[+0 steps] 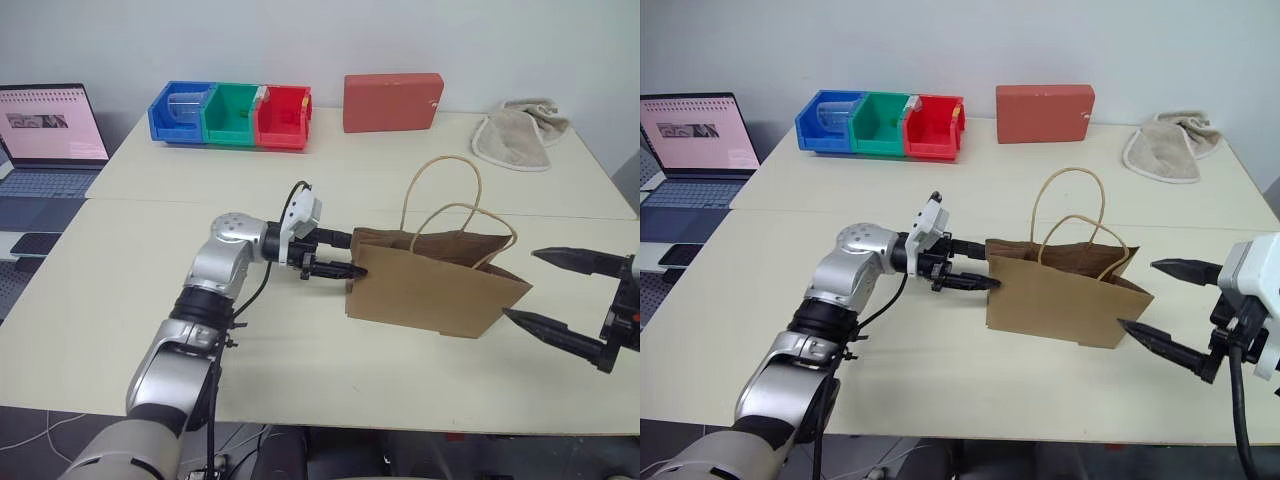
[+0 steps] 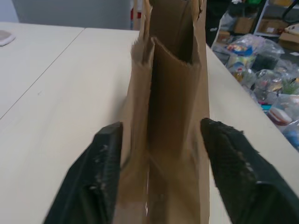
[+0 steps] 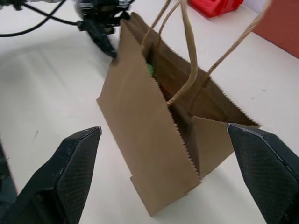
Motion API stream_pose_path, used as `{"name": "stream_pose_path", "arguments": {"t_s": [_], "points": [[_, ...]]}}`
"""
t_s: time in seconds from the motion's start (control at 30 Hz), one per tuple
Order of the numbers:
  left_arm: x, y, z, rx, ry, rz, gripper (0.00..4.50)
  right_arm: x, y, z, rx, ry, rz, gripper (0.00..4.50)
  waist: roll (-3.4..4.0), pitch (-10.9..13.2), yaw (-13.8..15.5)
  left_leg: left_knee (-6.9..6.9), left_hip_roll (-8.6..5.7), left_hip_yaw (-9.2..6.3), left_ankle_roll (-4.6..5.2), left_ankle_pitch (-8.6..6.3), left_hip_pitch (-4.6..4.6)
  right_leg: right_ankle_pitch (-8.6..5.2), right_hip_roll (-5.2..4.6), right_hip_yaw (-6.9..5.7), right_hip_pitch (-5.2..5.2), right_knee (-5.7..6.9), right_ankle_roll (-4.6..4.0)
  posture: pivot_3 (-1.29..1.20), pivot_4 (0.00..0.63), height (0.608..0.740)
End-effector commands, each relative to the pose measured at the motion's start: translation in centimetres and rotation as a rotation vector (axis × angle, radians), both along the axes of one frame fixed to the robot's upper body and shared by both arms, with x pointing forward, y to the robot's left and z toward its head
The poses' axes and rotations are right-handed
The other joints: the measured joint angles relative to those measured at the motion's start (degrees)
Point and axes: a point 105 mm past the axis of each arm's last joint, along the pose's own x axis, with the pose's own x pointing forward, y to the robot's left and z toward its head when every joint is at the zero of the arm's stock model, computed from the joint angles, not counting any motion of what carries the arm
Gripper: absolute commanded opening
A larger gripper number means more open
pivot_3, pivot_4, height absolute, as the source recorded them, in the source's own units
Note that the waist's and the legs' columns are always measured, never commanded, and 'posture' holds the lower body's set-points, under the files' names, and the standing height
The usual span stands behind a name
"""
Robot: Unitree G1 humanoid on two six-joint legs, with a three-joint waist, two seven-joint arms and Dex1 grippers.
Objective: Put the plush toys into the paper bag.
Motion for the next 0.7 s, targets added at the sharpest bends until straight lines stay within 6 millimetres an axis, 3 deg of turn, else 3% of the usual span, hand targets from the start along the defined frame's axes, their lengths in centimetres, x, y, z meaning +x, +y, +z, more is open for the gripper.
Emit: {"name": "stream_pose_path", "arguments": {"t_s": [0.03,0.13,0.27,0.43,0.53,0.7], "points": [[0.4,2.7,1.0,0.062,-0.093,0.113,3.75,0.6,-1.0,1.2,-0.037,-0.046,-0.001,4.50,0.00,0.00,-0.03,0.00,0.01,-0.01,0.00,0.00,0.00,0.00,0.00,-0.01,0.00,0.01,0.00,0.00,0.150,0.740],[0.3,5.3,1.5,0.120,-0.129,0.208,3.75,1.0,-2.1,1.5,-0.079,-0.039,0.010,4.50,0.00,0.00,-0.08,-0.06,0.05,-0.02,0.00,0.00,0.02,-0.02,0.01,-0.04,-0.02,0.01,-0.03,0.00,0.150,0.740],[-1.1,10.7,3.1,0.237,-0.210,0.389,3.75,1.3,-4.3,2.2,-0.155,0.007,0.040,4.50,0.01,0.01,-0.18,-0.14,0.05,0.05,-0.01,-0.01,0.02,-0.02,-0.01,0.00,-0.06,-0.01,-0.04,0.00,0.150,0.740],[-3.3,14.5,5.4,0.297,-0.222,0.529,3.75,2.0,-7.1,2.6,-0.204,0.047,0.027,4.50,-0.01,0.02,0.16,-0.17,0.09,0.05,-0.02,-0.01,0.03,-0.16,-0.01,-0.05,-0.10,0.02,-0.27,0.00,0.150,0.740],[-4.0,15.5,6.1,0.292,-0.211,0.573,3.75,2.5,-7.9,2.5,-0.209,0.052,0.023,4.50,-0.01,0.02,0.15,-0.14,0.09,0.07,-0.02,-0.01,0.02,-0.21,-0.03,-0.06,-0.08,-0.01,-0.35,0.00,0.150,0.740],[-4.0,16.3,6.5,0.258,-0.190,0.597,3.75,3.3,-7.6,2.4,-0.217,0.053,0.061,4.50,-0.01,0.02,-0.07,-0.13,0.15,0.26,-0.02,-0.01,0.04,-0.24,-0.06,-0.03,-0.15,0.00,-0.39,0.00,0.150,0.740]]}}
